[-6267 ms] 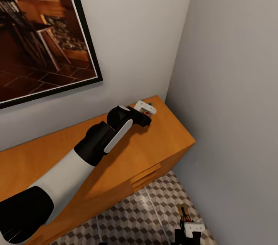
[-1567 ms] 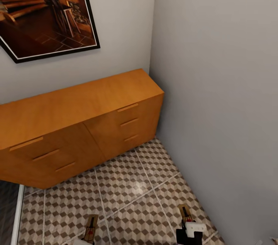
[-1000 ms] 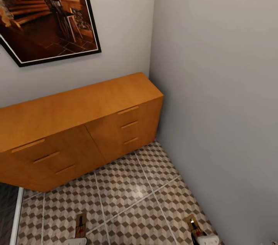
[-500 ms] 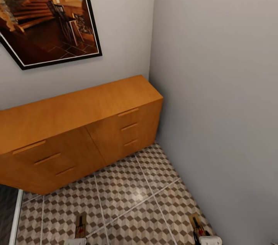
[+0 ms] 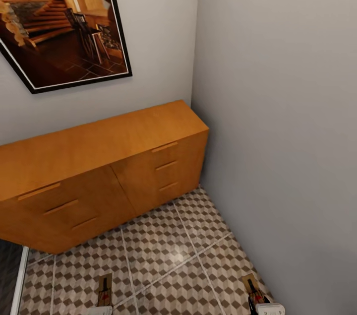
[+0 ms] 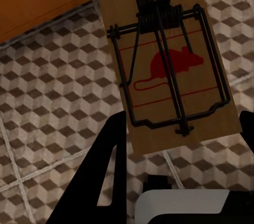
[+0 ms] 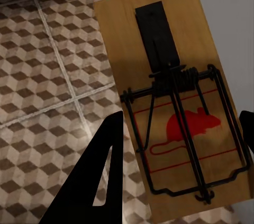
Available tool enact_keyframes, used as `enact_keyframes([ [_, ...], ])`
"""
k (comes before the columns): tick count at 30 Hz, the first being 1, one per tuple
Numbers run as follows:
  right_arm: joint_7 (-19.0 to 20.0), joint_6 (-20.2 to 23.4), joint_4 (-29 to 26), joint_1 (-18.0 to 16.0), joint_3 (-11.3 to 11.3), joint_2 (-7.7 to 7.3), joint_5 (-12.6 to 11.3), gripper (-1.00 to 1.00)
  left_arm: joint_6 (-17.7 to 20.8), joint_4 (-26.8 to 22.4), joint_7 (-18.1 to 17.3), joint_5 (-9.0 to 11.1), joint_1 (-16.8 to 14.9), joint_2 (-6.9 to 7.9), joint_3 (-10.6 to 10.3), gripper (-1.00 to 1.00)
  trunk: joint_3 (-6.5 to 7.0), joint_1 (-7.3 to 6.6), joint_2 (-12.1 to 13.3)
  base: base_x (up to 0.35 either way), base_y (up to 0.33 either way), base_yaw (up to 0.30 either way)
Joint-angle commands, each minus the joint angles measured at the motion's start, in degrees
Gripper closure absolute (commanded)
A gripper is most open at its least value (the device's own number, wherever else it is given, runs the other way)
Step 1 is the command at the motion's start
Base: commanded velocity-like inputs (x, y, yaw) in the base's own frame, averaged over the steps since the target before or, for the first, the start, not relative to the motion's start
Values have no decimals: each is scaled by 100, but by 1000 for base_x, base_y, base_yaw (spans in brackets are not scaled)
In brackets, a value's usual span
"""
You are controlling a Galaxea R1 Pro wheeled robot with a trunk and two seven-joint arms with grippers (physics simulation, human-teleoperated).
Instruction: Take the four mousetraps from the cabinet in the bathroom and place them on the bathroom floor. Make sure all four end up on the same floor surface, and ensure that at least two of them are either under or directly next to the same bathroom sink.
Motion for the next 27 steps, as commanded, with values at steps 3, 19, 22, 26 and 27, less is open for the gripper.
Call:
enact_keyframes([
  [3,-47,-6,-1,-2,50,0,-16,100,-25,16,35,2,-6,-27,-44,100,19,3,-9,0,0,0],
  [19,-71,3,-1,-2,50,0,-16,100,-22,16,35,1,-6,-38,-44,100,165,3,-9,0,0,0],
  [22,-70,8,-1,-2,50,0,-16,100,-18,16,35,2,-6,-44,-44,100,192,3,-9,0,0,0],
  [26,-69,19,-1,-2,50,7,-16,100,-17,16,29,3,-6,-46,-44,100,228,3,-9,0,0,0],
  [27,-69,19,-1,-2,50,8,-16,100,-17,16,28,2,-6,-46,-44,100,238,3,-9,0,0,0],
])
